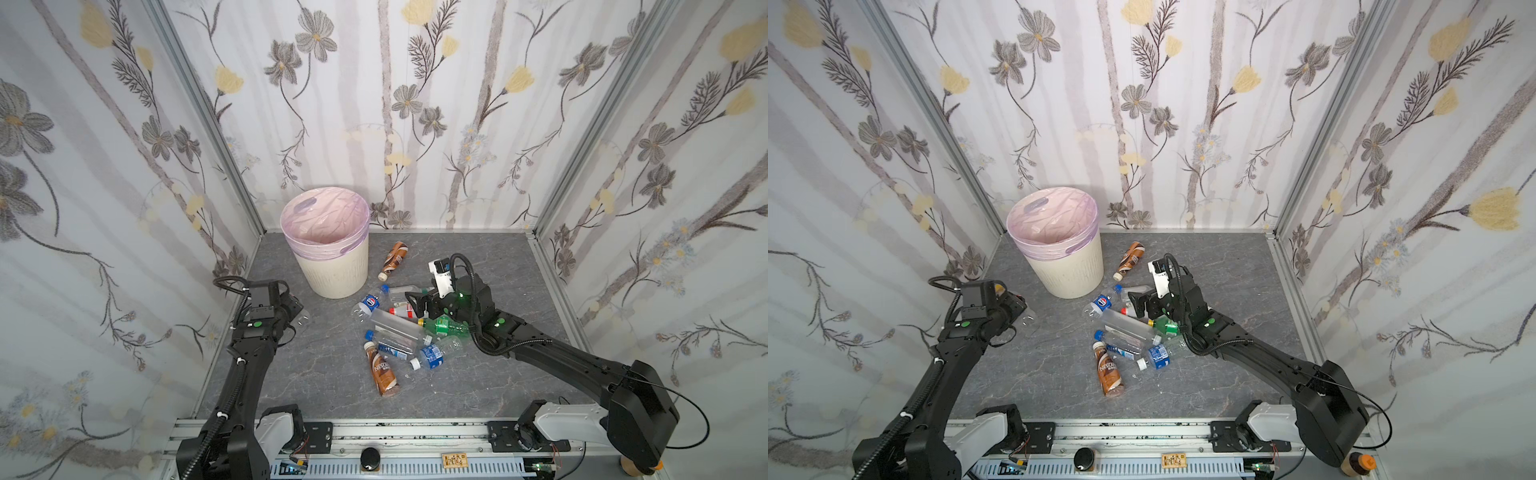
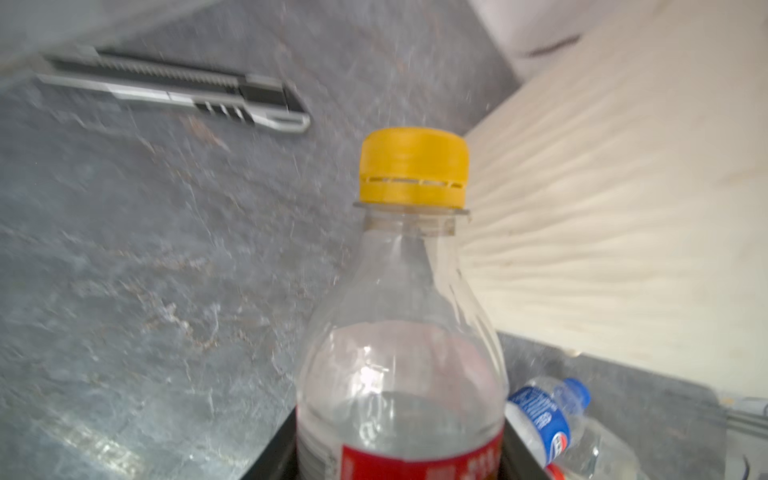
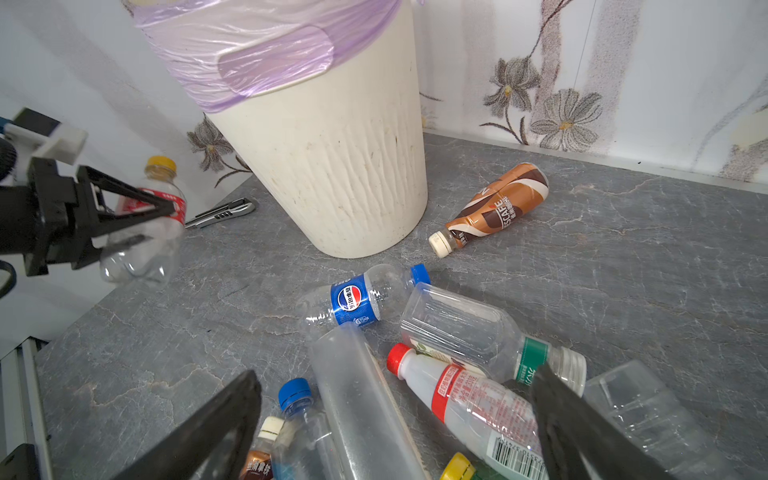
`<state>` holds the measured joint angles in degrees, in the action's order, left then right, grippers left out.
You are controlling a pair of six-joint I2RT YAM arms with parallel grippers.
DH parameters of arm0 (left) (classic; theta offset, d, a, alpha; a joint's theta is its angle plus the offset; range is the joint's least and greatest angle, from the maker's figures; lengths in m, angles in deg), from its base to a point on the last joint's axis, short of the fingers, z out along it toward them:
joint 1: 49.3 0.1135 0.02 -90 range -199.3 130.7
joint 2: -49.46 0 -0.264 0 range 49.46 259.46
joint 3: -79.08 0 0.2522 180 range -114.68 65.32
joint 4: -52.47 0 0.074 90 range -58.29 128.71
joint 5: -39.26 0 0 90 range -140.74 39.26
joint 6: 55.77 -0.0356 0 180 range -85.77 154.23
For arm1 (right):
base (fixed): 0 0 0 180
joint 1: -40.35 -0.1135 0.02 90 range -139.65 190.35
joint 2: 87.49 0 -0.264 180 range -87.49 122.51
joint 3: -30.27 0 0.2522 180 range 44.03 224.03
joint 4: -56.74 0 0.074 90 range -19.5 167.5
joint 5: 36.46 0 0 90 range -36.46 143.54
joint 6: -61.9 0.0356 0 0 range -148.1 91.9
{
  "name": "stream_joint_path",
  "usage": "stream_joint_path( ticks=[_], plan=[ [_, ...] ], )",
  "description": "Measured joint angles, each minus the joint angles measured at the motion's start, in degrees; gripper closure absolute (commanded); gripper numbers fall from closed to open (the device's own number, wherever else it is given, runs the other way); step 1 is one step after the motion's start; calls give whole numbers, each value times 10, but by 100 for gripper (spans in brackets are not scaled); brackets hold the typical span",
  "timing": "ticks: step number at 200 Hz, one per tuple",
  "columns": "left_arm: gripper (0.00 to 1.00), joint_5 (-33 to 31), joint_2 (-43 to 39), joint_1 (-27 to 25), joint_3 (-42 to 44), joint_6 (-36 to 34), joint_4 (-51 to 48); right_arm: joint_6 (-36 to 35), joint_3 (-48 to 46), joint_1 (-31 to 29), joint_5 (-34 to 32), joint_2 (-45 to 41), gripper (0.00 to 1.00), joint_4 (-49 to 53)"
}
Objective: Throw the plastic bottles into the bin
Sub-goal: 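Lift the yellow-cap bottle with the left gripper and carry it above the bin, then open the left gripper to drop the bottle into the bin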
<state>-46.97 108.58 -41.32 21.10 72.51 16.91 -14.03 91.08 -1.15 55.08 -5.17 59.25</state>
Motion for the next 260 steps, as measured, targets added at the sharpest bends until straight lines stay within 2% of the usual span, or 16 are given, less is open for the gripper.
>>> stream_joint_path(
  ticks=[46,118,177,211,232,247,260],
  plan=[
    [56,0,4,14,-165,-4,0,0,34,2,11,-7,0,0],
    [54,2,76,6,-391,-8,1,5,146,-8,54,23,0,-39],
    [54,23,193,-73,-597,-28,12,4,269,-31,75,66,0,-46],
    [54,21,273,-127,-724,-75,16,-7,314,-31,71,72,0,-43],
    [52,13,315,-139,-780,-107,24,-11,315,-31,66,72,0,-40],
    [44,7,348,-142,-796,-125,38,-11,306,-31,55,70,0,-39],
    [15,8,374,-144,-772,-128,54,-11,298,-31,54,68,0,-39]
  ],
)
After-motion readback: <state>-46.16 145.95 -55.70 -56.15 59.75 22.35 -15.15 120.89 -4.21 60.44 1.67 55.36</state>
